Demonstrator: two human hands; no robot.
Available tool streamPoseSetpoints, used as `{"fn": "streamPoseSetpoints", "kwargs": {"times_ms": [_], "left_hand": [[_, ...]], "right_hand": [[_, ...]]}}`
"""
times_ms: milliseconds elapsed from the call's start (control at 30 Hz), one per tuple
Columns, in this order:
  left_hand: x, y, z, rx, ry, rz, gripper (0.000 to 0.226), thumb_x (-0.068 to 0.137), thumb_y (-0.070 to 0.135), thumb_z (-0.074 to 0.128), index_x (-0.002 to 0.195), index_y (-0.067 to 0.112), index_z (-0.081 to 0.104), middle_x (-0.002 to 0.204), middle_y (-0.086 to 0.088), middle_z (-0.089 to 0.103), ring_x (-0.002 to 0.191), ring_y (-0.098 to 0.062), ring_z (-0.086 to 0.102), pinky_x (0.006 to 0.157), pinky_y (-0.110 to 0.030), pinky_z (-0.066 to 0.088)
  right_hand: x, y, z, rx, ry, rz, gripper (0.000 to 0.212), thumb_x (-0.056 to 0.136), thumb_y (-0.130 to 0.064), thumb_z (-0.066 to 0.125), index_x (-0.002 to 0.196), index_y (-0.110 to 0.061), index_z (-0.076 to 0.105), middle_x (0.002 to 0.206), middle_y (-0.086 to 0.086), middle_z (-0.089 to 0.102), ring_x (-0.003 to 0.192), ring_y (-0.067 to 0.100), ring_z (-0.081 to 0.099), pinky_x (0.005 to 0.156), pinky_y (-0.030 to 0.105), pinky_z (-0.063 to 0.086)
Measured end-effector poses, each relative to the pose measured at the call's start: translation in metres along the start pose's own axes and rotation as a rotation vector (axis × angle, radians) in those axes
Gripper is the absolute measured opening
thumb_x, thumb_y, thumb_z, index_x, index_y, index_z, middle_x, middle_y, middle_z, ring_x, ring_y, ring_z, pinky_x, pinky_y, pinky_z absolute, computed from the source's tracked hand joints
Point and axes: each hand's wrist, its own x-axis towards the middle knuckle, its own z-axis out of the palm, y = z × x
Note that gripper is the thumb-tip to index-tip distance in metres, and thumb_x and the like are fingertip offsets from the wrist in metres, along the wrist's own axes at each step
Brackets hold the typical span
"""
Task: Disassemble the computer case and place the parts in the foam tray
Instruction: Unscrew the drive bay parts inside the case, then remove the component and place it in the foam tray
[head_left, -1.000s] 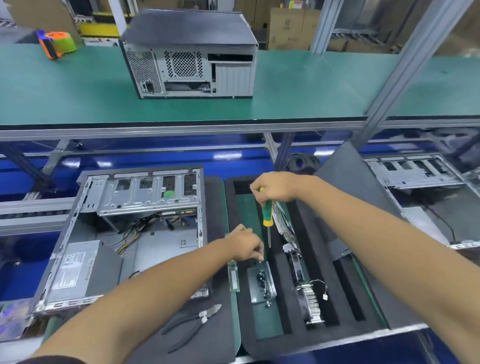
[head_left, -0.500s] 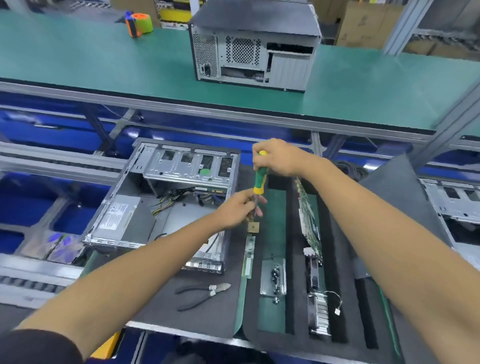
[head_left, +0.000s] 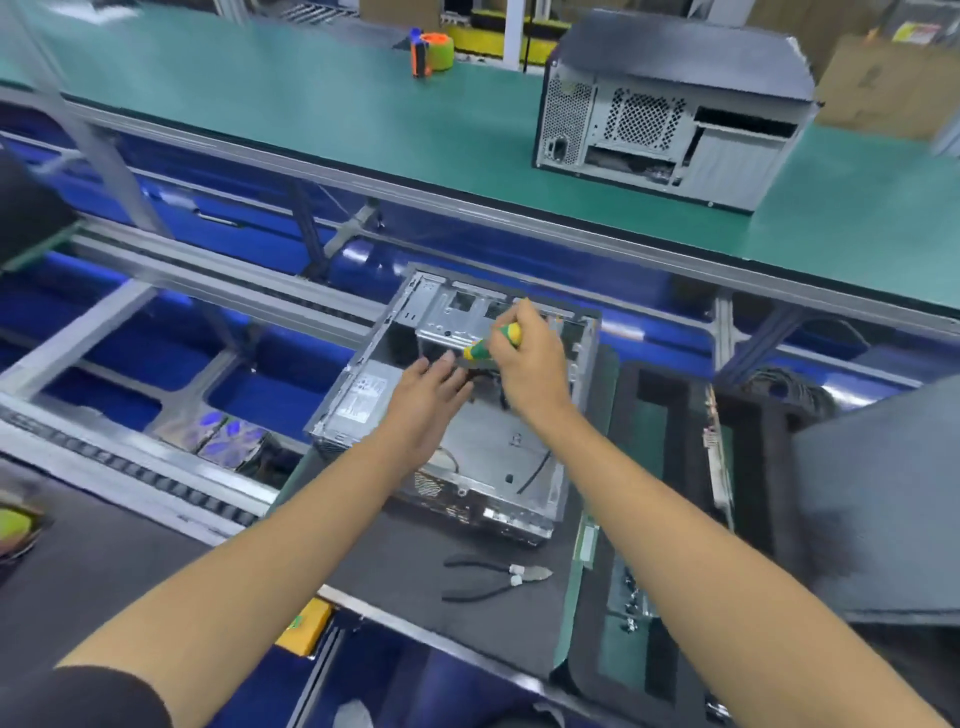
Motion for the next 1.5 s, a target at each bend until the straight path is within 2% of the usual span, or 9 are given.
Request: {"fn": "streamPoseSetpoints", "kwargs": {"times_ms": [200, 367, 600, 700, 800, 967, 1100, 1267, 1500], "left_hand": [[-0.010, 0.044, -0.022, 0.012, -0.072, -0.070, 0.034, 0.110, 0.017, 0.043, 0.131, -0.005, 0.058, 0.116, -0.020, 0.065, 0.100, -0.024, 0.066, 0.087, -0.032, 0.056], [-0.008, 0.065, -0.057, 0.059, -0.003, -0.096, 0.022, 0.108, 0.018, 0.049, 0.126, 0.010, 0.059, 0.114, -0.005, 0.074, 0.095, -0.020, 0.074, 0.078, -0.032, 0.062], [0.002, 0.085, -0.130, 0.645, 0.042, 0.106, 0.020, 0.094, 0.030, 0.054, 0.114, 0.031, 0.052, 0.107, 0.000, 0.074, 0.063, -0.012, 0.065, 0.049, -0.031, 0.049], [0.004, 0.079, -0.153, 0.970, -0.076, 0.177, 0.022, 0.103, 0.026, 0.050, 0.125, 0.029, 0.049, 0.114, -0.007, 0.063, 0.064, -0.011, 0.060, 0.052, -0.034, 0.049], [0.008, 0.074, -0.159, 1.309, -0.142, 0.274, 0.035, 0.102, 0.025, 0.057, 0.137, 0.027, 0.052, 0.119, -0.006, 0.052, 0.084, -0.019, 0.059, 0.074, -0.041, 0.055], [0.015, 0.072, -0.134, 1.590, -0.019, 0.447, 0.040, 0.097, 0.034, 0.062, 0.136, 0.038, 0.052, 0.121, 0.006, 0.055, 0.102, -0.020, 0.062, 0.079, -0.042, 0.053], [0.025, 0.070, -0.115, 1.637, 0.024, 0.467, 0.036, 0.097, 0.034, 0.063, 0.133, 0.036, 0.058, 0.121, 0.005, 0.059, 0.106, -0.022, 0.063, 0.076, -0.040, 0.054], [0.031, 0.058, -0.104, 1.808, 0.049, 0.487, 0.029, 0.097, 0.037, 0.065, 0.125, 0.032, 0.057, 0.116, -0.001, 0.053, 0.113, -0.023, 0.044, 0.064, -0.034, 0.045], [0.037, 0.058, -0.103, 1.921, 0.081, 0.454, 0.043, 0.093, 0.043, 0.063, 0.131, 0.029, 0.049, 0.116, -0.005, 0.051, 0.103, -0.025, 0.052, 0.068, -0.035, 0.041]], "right_hand": [[-0.043, -0.009, 0.088, 0.085, 0.041, -0.063, 0.021, 0.079, -0.029, 0.060, 0.095, -0.028, 0.047, 0.091, -0.008, 0.053, 0.082, 0.008, 0.050, 0.069, 0.026, 0.040], [-0.056, 0.001, 0.121, -0.128, -0.168, -0.187, 0.041, 0.076, -0.043, 0.059, 0.113, -0.033, 0.045, 0.105, -0.013, 0.050, 0.098, 0.013, 0.051, 0.078, 0.033, 0.039], [-0.068, 0.028, 0.148, -0.462, -0.414, -0.066, 0.056, 0.091, -0.041, 0.053, 0.144, -0.026, 0.044, 0.141, 0.002, 0.038, 0.126, 0.023, 0.041, 0.103, 0.048, 0.042], [-0.069, 0.032, 0.154, -0.468, -0.496, 0.005, 0.052, 0.091, -0.041, 0.052, 0.140, -0.030, 0.044, 0.146, -0.003, 0.030, 0.116, 0.026, 0.054, 0.094, 0.045, 0.048], [-0.063, 0.030, 0.149, -0.166, -0.313, 0.156, 0.044, 0.088, -0.040, 0.048, 0.129, -0.025, 0.048, 0.132, -0.001, 0.037, 0.114, 0.019, 0.051, 0.094, 0.037, 0.043], [-0.019, 0.042, 0.109, 0.316, 0.411, 0.825, 0.015, 0.092, -0.021, 0.062, 0.095, -0.014, 0.049, 0.126, 0.019, 0.051, 0.090, 0.021, 0.047, 0.072, 0.035, 0.033], [-0.003, 0.064, 0.071, 0.596, 0.448, 1.040, 0.053, 0.094, -0.032, 0.059, 0.138, -0.006, 0.045, 0.114, 0.009, 0.055, 0.103, 0.025, 0.052, 0.093, 0.041, 0.045], [0.015, 0.083, 0.054, 0.877, 0.474, 1.014, 0.055, 0.104, -0.028, 0.050, 0.153, -0.008, 0.037, 0.157, 0.015, 0.038, 0.141, 0.025, 0.045, 0.114, 0.032, 0.039], [0.026, 0.101, 0.055, 0.942, 0.532, 1.097, 0.022, 0.103, -0.016, 0.050, 0.120, -0.004, 0.056, 0.131, 0.016, 0.062, 0.117, 0.025, 0.065, 0.109, 0.038, 0.048]]}}
